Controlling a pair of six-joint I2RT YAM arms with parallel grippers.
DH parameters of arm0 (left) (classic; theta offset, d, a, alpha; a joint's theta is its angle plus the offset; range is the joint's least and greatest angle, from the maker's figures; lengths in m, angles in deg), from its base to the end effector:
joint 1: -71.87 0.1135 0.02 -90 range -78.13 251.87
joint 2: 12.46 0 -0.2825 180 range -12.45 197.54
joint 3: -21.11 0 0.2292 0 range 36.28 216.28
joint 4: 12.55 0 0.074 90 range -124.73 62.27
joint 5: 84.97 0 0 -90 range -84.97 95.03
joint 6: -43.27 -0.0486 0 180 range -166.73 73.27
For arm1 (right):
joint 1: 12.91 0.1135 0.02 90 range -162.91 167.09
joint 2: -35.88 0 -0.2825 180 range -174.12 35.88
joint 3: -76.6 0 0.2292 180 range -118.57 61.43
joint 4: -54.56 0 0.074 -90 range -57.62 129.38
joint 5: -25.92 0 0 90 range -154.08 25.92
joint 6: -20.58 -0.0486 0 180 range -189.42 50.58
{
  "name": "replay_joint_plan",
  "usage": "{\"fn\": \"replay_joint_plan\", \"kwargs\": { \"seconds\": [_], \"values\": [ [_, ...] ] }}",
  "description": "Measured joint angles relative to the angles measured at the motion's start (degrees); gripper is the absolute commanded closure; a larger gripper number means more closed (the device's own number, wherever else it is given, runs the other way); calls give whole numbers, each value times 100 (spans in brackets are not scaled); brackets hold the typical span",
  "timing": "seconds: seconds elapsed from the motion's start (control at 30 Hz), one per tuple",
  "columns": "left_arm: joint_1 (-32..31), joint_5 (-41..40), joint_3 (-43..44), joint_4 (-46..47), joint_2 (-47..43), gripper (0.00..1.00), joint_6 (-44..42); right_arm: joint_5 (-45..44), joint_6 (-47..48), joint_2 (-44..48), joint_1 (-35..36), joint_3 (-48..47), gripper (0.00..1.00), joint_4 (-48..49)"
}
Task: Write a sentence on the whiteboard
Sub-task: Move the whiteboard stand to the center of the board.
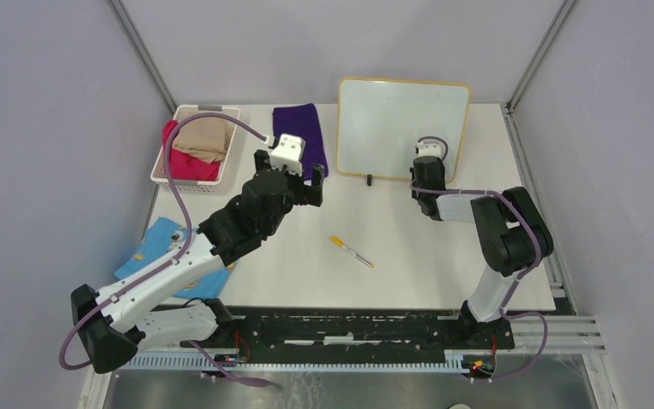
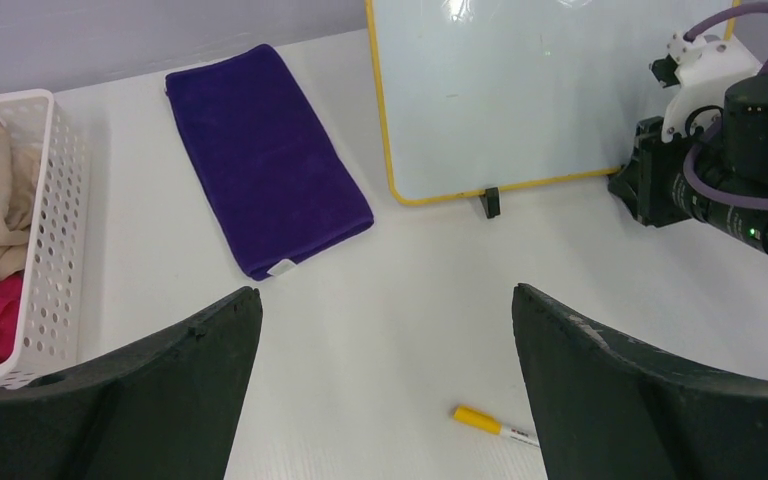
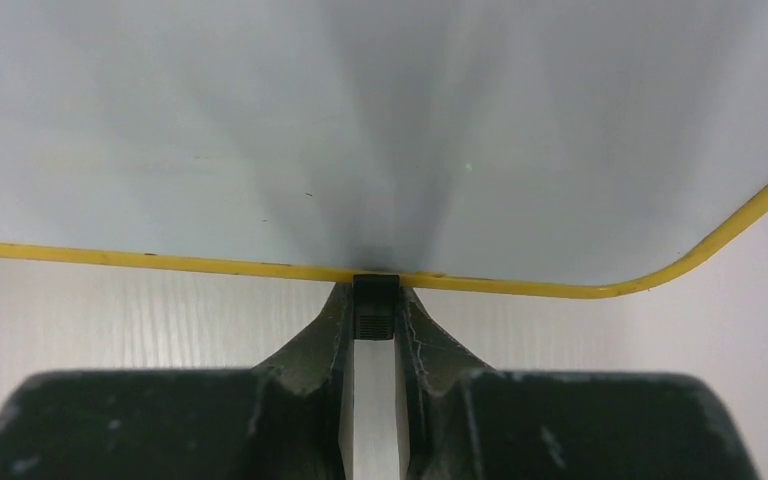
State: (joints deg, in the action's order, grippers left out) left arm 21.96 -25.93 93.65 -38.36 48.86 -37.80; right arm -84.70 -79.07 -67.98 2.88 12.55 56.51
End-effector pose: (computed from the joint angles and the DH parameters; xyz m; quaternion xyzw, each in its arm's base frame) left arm 0.1616 -0.1531 0.3768 0.1140 0.7714 -0.1056 0.6171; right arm 0.3492 0.0810 0.1677 0.0312 0.8867 -0.0616 0.4572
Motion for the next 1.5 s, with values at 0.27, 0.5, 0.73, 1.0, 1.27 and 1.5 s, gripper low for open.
{"fn": "replay_joint_plan", "kwargs": {
  "seconds": [0.27, 0.5, 0.73, 1.0, 1.27, 1.5],
  "values": [
    [0, 0, 28, -24, -50, 1, 2, -417, -190, 975, 673, 1121, 100, 37],
    [0, 2, 37, -26, -83, 1, 4, -643, -636, 1786, 1211, 2002, 100, -22],
    [0, 4, 42, -28, -83, 1, 7, -702, -1172, 2256, 1478, 2326, 100, -302],
    [0, 4, 44, -31, -81, 1, 7, -1010, -1567, 2267, 1845, 2326, 100, -461],
    [0, 2, 44, -35, -68, 1, 7, -1091, -1508, 2391, 1947, 2367, 100, -601],
    [0, 2, 44, -37, -66, 1, 9, -1054, -1340, 2581, 1974, 2505, 84, -664]
  ]
}}
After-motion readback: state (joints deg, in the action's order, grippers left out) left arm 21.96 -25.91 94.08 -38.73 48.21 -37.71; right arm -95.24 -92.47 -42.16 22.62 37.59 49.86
